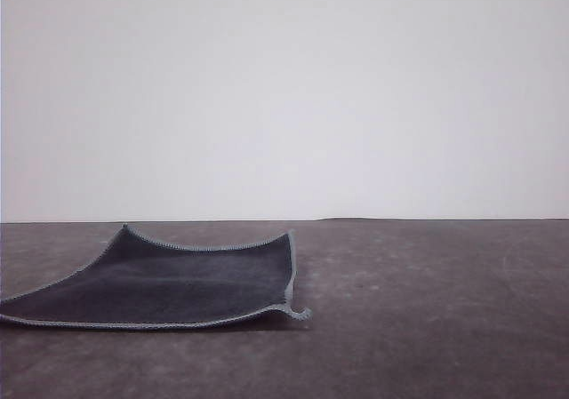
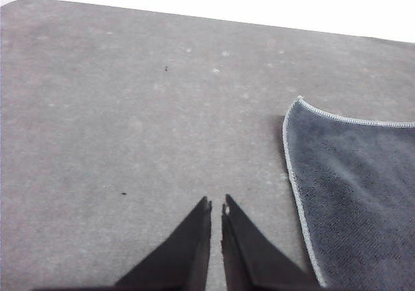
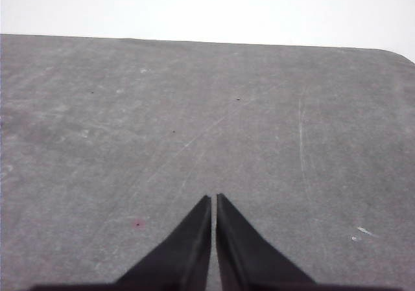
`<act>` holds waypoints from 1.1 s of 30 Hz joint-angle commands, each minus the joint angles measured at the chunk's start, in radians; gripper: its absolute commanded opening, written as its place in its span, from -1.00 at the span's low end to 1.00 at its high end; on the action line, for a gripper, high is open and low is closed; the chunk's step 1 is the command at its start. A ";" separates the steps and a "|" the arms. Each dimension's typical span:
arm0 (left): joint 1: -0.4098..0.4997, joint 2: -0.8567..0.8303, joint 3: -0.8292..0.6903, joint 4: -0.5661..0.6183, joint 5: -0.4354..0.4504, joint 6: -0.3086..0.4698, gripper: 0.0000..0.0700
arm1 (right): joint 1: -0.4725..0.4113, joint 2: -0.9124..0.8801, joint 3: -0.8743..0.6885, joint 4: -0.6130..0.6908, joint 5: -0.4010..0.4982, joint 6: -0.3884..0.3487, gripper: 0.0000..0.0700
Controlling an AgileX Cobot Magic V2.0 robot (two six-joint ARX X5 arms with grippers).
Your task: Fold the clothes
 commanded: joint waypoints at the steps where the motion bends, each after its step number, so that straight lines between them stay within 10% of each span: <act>1: -0.002 -0.002 -0.020 -0.006 -0.003 0.000 -0.95 | -0.002 0.000 -0.005 0.013 0.004 -0.004 -0.98; 33: -0.002 -0.002 -0.020 -0.006 -0.003 0.004 -0.95 | -0.002 0.000 -0.005 0.013 0.004 -0.004 -0.98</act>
